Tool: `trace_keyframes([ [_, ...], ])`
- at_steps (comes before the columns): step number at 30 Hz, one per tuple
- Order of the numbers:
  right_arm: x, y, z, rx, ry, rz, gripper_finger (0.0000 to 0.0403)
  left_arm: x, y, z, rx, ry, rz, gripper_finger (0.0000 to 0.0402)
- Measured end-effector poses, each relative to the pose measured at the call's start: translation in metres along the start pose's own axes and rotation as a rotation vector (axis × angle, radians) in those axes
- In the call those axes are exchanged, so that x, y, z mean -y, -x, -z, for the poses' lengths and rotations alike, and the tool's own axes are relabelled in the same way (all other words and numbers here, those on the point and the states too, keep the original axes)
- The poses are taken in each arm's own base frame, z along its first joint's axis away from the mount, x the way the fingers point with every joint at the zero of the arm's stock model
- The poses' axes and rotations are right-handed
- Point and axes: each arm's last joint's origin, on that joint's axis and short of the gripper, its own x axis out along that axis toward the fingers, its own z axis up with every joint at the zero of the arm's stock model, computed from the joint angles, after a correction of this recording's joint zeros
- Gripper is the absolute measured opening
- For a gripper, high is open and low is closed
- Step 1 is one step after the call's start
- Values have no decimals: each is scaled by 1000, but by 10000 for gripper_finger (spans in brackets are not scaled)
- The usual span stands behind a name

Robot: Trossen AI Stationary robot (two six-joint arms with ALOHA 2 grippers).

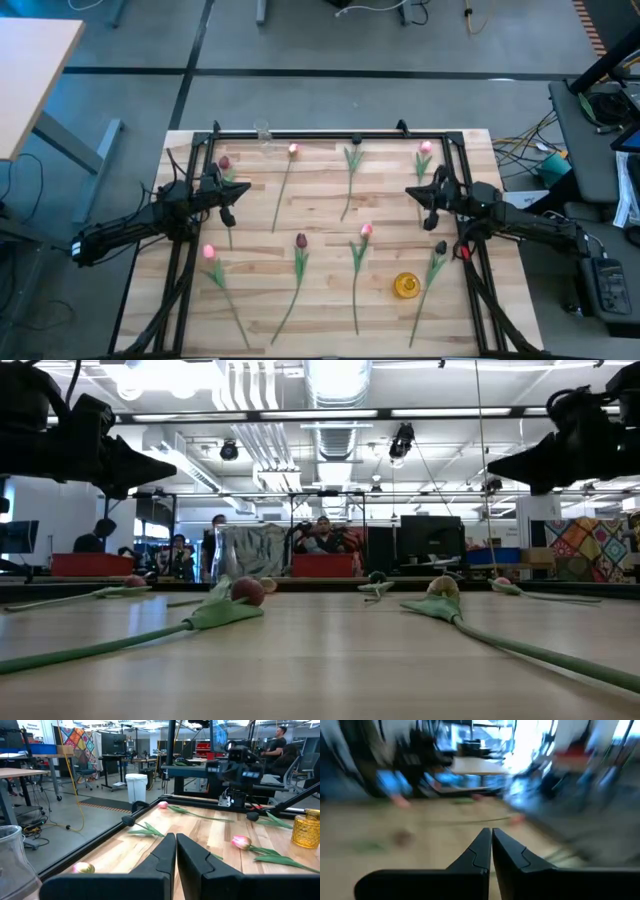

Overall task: Sort flowers into vase by color
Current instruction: Put the top black flower into the transparent flower vase

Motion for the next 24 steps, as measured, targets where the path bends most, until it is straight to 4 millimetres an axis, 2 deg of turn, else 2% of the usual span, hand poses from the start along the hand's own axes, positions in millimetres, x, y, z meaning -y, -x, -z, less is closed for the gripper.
trace_keyframes([
  [3, 0, 0, 0, 2, -302, 8, 9, 0, 0, 0, 0, 0, 0, 0],
  [8, 1, 0, 0, 13, -533, 22, 9, 0, 0, 0, 0, 0, 0, 0],
  [18, 4, 0, -3, 83, -741, 109, 9, 0, 0, 0, 0, 0, 0, 0],
  [24, 6, -5, 5, -67, -792, 263, 9, 0, 0, 0, 0, 0, 0, 0],
])
